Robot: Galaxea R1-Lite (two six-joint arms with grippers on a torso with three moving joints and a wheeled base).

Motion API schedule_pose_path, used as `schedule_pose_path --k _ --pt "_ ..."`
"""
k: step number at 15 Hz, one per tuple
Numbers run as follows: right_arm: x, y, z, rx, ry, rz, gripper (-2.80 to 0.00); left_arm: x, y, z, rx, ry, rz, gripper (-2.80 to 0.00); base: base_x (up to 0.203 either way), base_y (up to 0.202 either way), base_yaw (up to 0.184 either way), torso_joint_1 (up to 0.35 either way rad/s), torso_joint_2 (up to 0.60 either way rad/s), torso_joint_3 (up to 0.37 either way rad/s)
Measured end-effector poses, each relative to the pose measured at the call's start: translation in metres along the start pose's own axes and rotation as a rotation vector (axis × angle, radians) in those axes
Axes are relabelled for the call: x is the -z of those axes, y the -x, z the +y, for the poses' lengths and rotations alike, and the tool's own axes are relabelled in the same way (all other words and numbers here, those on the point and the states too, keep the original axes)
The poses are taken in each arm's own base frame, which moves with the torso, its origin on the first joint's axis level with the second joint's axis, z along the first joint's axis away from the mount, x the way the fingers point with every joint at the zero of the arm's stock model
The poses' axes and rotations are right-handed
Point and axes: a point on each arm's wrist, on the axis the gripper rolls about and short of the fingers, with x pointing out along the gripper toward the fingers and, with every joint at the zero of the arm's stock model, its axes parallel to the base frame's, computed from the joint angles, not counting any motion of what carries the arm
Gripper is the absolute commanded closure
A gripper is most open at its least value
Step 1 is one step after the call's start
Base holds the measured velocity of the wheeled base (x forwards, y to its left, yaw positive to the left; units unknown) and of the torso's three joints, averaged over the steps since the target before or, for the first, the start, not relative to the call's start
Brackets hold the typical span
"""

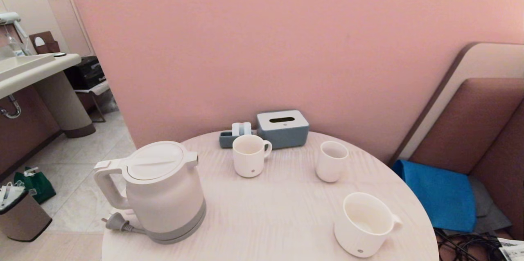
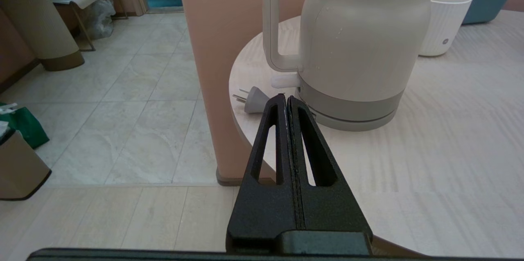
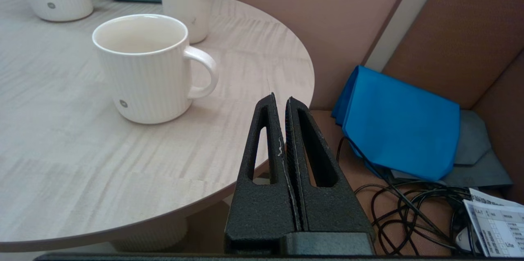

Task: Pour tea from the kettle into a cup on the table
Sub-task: Pick up the kettle

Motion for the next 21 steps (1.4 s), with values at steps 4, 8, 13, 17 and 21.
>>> schedule_pose_path --k 4,8,13,17,21 --pt "0.0 0.0 0.0 0.0 0.0 0.0 0.0 0.0 0.0 0.0 0.0 0.0 0.0 0.0 0.0 0.0 0.0 0.0 0.0 0.0" --pt "0.0 0.0 0.0 0.0 0.0 0.0 0.0 0.0 0.0 0.0 0.0 0.0 0.0 0.0 0.0 0.0 0.0 0.0 0.0 0.0" --pt "0.0 0.0 0.0 0.0 -0.001 0.0 0.0 0.0 0.0 0.0 0.0 0.0 0.0 0.0 0.0 0.0 0.0 0.0 0.0 0.0" --pt "0.0 0.0 0.0 0.0 -0.003 0.0 0.0 0.0002 0.0 0.0 0.0 -0.001 0.001 0.0 0.0 0.0 0.0 0.0 0.0 0.0" --pt "0.0 0.0 0.0 -0.001 -0.003 0.0 0.0 0.0003 0.0 0.0 0.0 -0.001 0.003 0.0 0.0 0.0 0.0 0.0 0.0 0.0"
